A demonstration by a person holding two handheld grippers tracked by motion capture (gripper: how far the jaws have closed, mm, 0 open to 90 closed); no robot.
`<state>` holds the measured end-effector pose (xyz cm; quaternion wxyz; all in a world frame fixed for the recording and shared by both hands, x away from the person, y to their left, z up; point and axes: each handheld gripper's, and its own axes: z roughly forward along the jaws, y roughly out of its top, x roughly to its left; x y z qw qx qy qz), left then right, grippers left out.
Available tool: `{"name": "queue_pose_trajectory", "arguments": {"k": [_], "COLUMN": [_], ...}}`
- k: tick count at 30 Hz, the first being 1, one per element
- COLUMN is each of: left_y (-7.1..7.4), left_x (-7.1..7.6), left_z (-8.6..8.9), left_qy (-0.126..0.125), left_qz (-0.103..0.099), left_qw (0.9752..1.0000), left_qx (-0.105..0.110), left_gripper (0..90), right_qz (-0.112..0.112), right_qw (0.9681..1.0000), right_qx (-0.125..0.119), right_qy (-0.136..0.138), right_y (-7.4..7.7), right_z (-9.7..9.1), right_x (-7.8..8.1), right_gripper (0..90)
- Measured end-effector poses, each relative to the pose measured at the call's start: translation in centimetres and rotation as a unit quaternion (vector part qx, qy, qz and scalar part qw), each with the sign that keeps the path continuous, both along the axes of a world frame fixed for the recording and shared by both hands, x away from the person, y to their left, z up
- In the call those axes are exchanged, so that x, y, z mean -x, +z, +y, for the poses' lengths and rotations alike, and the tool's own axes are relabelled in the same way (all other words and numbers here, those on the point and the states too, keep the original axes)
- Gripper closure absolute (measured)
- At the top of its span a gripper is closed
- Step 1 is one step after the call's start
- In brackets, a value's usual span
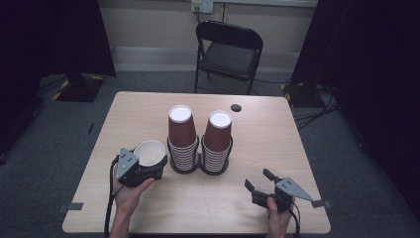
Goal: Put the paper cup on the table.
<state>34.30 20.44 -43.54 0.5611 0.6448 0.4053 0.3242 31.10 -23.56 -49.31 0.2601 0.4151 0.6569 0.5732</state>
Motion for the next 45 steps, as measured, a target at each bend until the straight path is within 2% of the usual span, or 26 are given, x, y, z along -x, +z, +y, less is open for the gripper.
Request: {"name": "queue_pose_trajectory", "arguments": {"k": [11,13,18,22,24,26,27,29,30,33,39,45], "left_y": [-1.0,-1.3,-1.8,-1.8,-1.8,-1.9,-1.9,-2.0,-2.1,-2.3,-2.7,-2.8], "left_x": [-2.1,-2.3,-2.9,-3.4,-3.8,-4.0,-4.2,-4.5,-4.7,-5.3,-6.6,-7.1], "left_z": [1.3,1.2,1.2,1.5,1.6,1.6,1.6,1.8,1.9,2.1,1.9,1.2], "left_qy": [0.024,0.034,0.039,0.047,0.047,0.049,0.051,0.045,0.052,0.050,0.044,0.045], "left_qz": [0.012,0.014,0.016,0.018,0.016,0.015,0.018,0.021,0.021,0.030,0.038,0.034], "left_qw": [0.9995,0.9993,0.9991,0.9987,0.9988,0.9987,0.9985,0.9988,0.9985,0.9983,0.9983,0.9982], "left_qx": [0.016,0.008,-0.001,0.006,0.008,-0.005,-0.005,0.001,0.001,0.010,0.009,0.018], "left_gripper": [8.6,8.4,8.2,8.1,8.0,7.9,7.8,7.7,7.7,7.6,7.1,6.8], "right_qz": [-0.006,-0.005,-0.003,-0.002,-0.003,-0.001,-0.001,-0.002,-0.002,-0.003,0.000,0.001], "right_qw": [1.0000,1.0000,1.0000,1.0000,1.0000,1.0000,1.0000,1.0000,1.0000,1.0000,1.0000,1.0000], "right_qx": [0.000,0.000,0.003,0.001,0.002,0.004,0.005,0.006,0.006,0.006,0.007,0.004], "right_qy": [-0.002,0.000,0.000,0.002,0.006,0.005,0.005,0.004,0.004,0.005,0.006,0.007], "right_y": [-0.2,-0.2,-0.2,-0.2,-0.2,-0.2,-0.2,-0.2,-0.2,-0.2,-0.2,-0.2], "right_z": [0.0,0.0,0.1,0.0,0.1,0.1,0.1,0.1,0.1,0.1,0.1,0.1], "right_x": [0.0,0.0,0.0,-0.1,0.0,-0.1,-0.1,0.0,0.0,0.0,-0.1,-0.1], "right_gripper": [14.7,14.7,14.7,14.7,14.7,14.7,14.7,14.7,14.7,14.7,15.0,15.0]}}
